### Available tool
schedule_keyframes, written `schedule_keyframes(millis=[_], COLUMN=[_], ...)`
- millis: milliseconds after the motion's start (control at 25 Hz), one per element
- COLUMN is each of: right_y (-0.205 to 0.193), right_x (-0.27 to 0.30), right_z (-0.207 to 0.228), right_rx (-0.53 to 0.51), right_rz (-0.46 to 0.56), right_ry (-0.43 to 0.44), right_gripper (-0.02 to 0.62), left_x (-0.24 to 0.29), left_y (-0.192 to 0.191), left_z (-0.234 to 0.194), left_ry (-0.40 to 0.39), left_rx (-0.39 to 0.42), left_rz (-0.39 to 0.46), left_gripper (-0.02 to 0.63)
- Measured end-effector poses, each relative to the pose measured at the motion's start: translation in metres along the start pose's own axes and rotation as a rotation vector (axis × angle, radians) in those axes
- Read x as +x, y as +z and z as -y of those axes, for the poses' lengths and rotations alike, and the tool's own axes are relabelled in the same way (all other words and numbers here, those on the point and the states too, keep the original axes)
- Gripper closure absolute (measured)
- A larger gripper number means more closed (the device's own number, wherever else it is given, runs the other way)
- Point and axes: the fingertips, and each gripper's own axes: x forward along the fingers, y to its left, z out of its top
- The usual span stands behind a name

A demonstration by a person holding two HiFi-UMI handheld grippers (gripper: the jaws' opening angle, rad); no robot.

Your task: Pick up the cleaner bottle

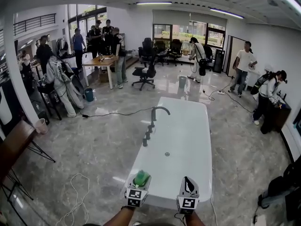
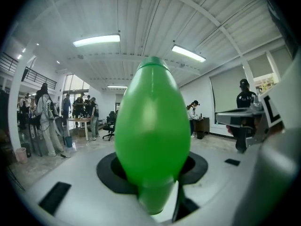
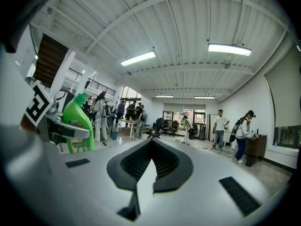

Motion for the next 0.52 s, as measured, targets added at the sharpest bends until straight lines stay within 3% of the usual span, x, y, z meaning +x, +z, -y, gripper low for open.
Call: schedule_keyframes(millis=[520], right_y=[0.0047], right_x=[-0.0017], right_z=[-0.0046], right_rx=[-0.01], right_rz=[0.005], right_ry=[0.016], right_gripper=[0.58], left_x=[-0.0056], left_y=[0.0095], left_z=[0.0015], left_ry=[-0.005], left_rx=[-0.009], left_rz=[0.009], left_gripper=[0.422])
